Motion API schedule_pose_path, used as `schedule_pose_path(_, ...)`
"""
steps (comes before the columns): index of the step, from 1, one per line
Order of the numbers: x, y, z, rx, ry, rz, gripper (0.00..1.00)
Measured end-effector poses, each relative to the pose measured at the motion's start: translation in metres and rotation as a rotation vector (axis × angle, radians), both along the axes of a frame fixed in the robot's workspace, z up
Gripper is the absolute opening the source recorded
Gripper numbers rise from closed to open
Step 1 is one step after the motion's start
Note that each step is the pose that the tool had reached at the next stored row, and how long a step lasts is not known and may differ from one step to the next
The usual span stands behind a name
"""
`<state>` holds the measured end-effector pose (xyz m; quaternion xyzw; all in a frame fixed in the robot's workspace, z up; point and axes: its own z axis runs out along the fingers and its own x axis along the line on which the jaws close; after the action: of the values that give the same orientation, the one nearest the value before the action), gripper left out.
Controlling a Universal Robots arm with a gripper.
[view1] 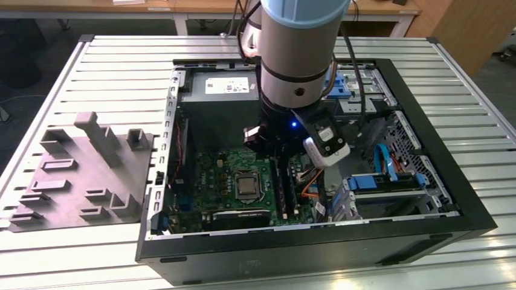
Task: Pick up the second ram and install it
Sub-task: 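Insert the second ram into the second slot, then press down the second ram until it locks into place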
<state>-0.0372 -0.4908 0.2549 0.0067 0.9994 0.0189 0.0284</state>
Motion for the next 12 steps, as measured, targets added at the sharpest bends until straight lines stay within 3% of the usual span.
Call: schedule_pose_path(12,0.0022,0.0000,0.0001,-0.0001,0.0000,0.000,0.18)
